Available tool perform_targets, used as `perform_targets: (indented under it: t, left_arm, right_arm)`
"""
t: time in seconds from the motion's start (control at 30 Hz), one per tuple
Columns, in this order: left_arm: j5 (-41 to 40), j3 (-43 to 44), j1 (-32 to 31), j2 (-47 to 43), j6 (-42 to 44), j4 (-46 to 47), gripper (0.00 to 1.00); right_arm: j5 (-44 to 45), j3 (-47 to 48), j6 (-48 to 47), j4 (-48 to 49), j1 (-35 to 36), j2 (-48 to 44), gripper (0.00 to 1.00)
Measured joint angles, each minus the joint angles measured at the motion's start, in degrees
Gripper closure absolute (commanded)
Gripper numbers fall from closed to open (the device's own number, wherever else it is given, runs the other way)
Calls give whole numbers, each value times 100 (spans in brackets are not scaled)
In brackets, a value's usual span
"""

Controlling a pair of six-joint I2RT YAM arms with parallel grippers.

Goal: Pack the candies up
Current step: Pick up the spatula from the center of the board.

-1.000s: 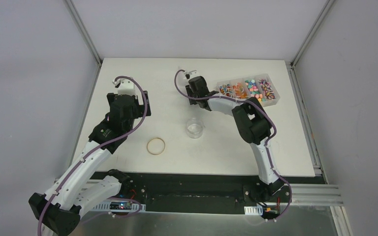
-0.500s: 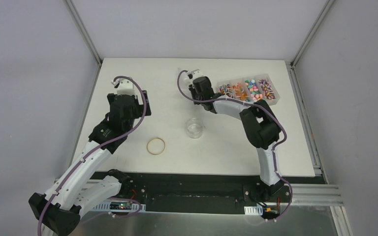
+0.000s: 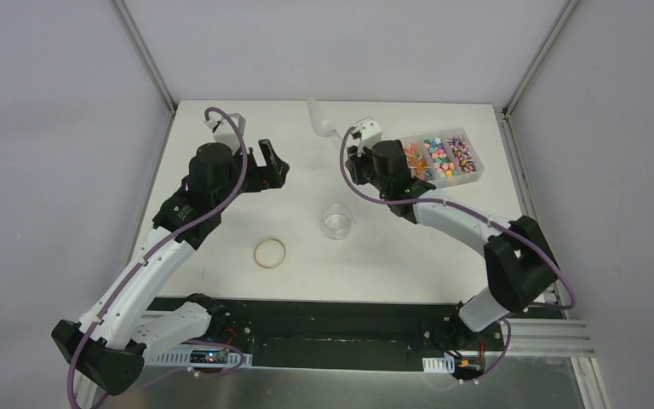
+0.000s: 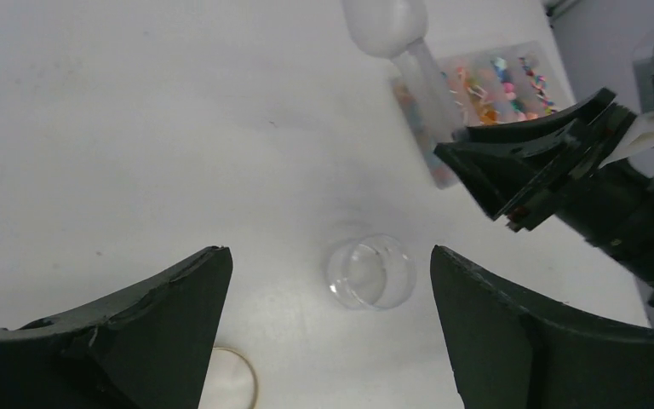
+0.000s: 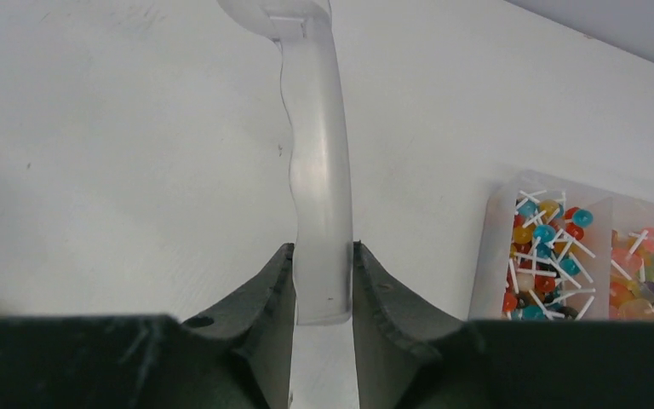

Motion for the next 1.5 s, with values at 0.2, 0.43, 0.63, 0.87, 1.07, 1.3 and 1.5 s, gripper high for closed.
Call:
perform_targets:
  t: [0.2,0.43,0.63,0.87,1.07,1.3,1.5]
  left_arm:
    - [1150,673,57,463,-514,-11,8]
    - [1941,1132,323,942,-798,33,7]
    - [2520,1128,549,1296,-1045,48,8]
    - [3167,896,868,1309,-1344,699,17]
    - [3604,632,868,1311,-1534,1187,26]
    - [3912,382,905,1320,-1762,1609,35]
    - [4072,111,962,1416,-2022,2035,47]
  right_arm:
    - [-369,-1248,-146,407,313,-1237,87]
    - [-732,-1958,-304,723,713,-2144,88]
    - [-929,-2389,-422,986,896,-2634,88]
    - [-1110,-2586,-422,1185,903,-2992,88]
    - [-1128,-2645,-446,1228,903,-3045,87]
    - [-1174,-2691,-461,1228,903,-3045,86]
    - [-1198,-2715,-461,1239,896,-3025,86]
